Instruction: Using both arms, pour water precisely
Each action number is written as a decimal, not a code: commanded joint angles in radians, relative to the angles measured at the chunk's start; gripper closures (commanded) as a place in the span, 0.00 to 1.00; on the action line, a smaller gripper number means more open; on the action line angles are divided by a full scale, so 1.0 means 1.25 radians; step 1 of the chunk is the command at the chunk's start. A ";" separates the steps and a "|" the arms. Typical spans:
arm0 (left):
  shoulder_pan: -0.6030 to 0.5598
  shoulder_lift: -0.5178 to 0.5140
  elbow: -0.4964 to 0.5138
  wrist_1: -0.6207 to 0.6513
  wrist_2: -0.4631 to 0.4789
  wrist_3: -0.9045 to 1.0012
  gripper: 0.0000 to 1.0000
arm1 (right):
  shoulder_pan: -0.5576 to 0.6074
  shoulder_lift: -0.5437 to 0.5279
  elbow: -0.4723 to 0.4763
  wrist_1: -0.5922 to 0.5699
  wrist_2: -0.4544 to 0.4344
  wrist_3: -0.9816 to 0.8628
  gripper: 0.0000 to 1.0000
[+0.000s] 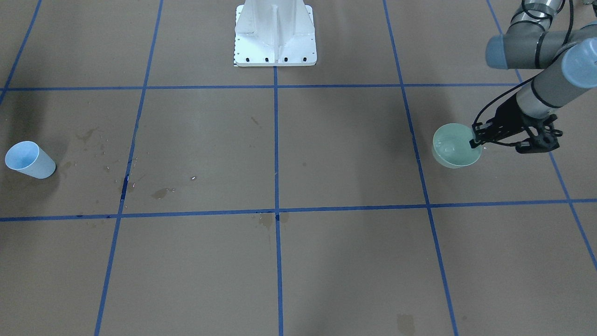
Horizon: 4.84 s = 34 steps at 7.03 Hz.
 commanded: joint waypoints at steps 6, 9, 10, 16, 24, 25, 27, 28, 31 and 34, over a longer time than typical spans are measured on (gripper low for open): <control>-0.060 0.194 0.051 -0.121 0.003 0.120 1.00 | -0.001 0.001 0.000 0.000 0.000 0.000 0.00; -0.055 0.173 0.051 -0.121 0.002 0.073 1.00 | -0.001 0.002 0.000 0.000 0.000 0.000 0.00; -0.054 0.168 0.058 -0.120 0.002 0.071 0.77 | -0.001 0.001 0.000 0.000 -0.001 0.000 0.00; -0.058 0.140 0.032 -0.117 0.011 0.038 0.00 | -0.001 0.002 -0.002 -0.001 0.000 0.000 0.00; -0.314 -0.102 -0.001 0.425 0.070 0.655 0.00 | 0.009 -0.029 0.000 -0.007 0.000 -0.001 0.00; -0.349 -0.089 0.027 0.423 0.065 0.710 0.00 | 0.009 -0.028 0.001 -0.030 0.005 -0.001 0.00; -0.411 -0.080 0.113 0.420 0.062 0.828 0.00 | 0.018 -0.028 0.029 -0.114 0.050 0.000 0.00; -0.418 -0.073 0.130 0.420 0.063 0.839 0.00 | 0.020 -0.030 0.047 -0.147 0.053 -0.001 0.00; -0.417 -0.018 0.122 0.398 0.026 0.829 0.00 | 0.021 -0.039 0.051 -0.151 0.052 -0.001 0.00; -0.417 -0.018 0.108 0.400 0.010 0.781 0.00 | 0.020 -0.040 0.041 -0.150 0.048 -0.002 0.00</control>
